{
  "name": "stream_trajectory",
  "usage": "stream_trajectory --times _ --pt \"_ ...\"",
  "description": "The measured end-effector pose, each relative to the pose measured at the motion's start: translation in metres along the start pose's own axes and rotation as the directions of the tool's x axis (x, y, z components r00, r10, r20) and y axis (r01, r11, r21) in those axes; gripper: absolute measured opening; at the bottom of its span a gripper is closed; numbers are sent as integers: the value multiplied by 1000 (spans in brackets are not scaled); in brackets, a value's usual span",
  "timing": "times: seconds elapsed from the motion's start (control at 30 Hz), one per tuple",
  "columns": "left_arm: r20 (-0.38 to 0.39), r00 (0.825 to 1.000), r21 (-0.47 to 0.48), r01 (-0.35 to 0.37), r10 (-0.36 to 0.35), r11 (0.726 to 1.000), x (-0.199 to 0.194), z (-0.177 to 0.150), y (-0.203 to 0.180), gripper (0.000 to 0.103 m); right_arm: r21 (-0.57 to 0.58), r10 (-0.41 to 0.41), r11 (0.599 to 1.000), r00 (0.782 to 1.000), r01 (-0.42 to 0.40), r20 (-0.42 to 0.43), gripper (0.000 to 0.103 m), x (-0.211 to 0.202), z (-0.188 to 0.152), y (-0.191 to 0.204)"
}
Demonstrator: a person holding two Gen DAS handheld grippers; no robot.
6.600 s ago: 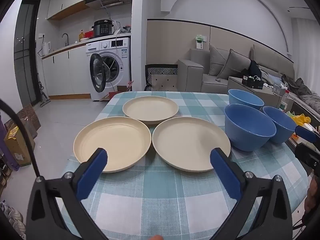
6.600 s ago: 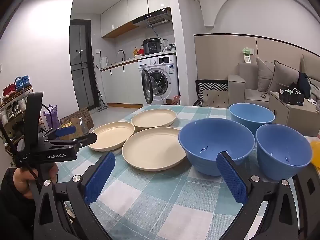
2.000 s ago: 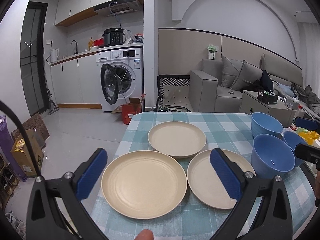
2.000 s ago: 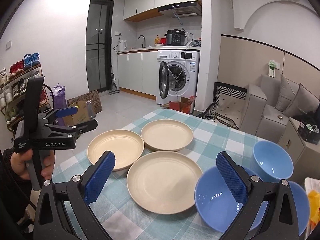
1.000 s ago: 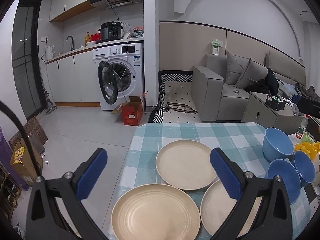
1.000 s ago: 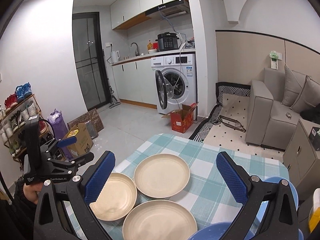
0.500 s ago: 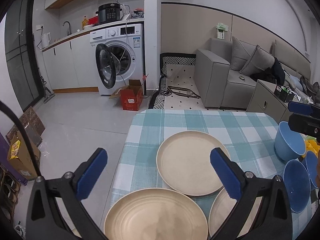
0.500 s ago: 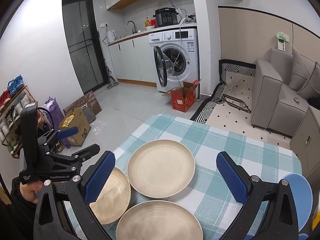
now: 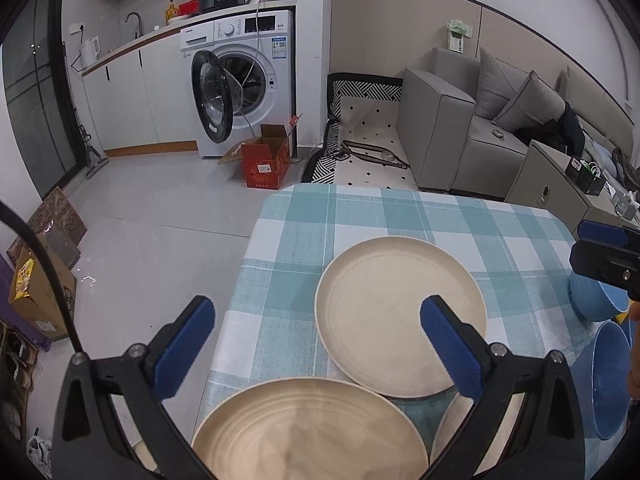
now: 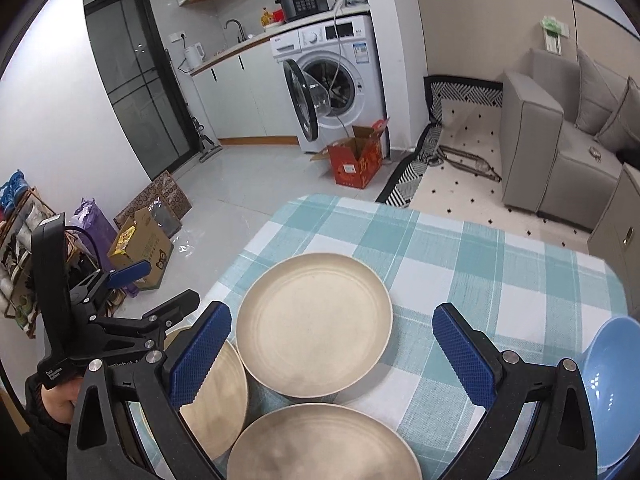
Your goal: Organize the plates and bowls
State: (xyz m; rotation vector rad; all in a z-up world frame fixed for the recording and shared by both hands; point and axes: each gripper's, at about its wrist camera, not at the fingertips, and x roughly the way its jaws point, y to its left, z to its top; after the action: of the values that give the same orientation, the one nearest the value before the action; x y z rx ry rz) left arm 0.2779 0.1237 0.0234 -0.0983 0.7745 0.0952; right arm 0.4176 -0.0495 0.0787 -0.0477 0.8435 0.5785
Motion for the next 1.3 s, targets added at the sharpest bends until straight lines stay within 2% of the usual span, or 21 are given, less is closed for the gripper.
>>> stream_trajectory --times 0.33,0.43,0.87,1.0,1.1,1.17,1.27,1.3 --pt "-64 998 -35 4 -6 999 38 5 9 103 90 21 996 992 -9 -128 103 53 -10 -17" --pt "-72 997 -33 -17 14 999 47 7 11 103 132 33 991 986 -11 -164 103 68 -13 -19" --pt "-144 990 15 -8 10 1000 84 -1 2 102 187 5 981 970 42 -243 101 116 -24 -33" --pt "-174 985 20 -2 5 1000 95 -5 0 99 207 1 977 965 56 -261 99 126 -29 -38" --pt "-198 980 26 11 -5 1000 102 -7 -2 91 213 0 975 960 62 -279 97 132 -31 -39" --pt "-211 977 31 19 -12 999 105 -8 -3 89 205 -10 976 958 71 -288 96 137 -32 -39" --pt "-215 977 34 18 -11 999 109 -10 -3 85 208 -8 975 953 74 -302 89 142 -34 -39" --pt "-219 975 28 29 -22 999 110 -11 -3 80 207 -9 975 951 77 -309 87 144 -35 -39"
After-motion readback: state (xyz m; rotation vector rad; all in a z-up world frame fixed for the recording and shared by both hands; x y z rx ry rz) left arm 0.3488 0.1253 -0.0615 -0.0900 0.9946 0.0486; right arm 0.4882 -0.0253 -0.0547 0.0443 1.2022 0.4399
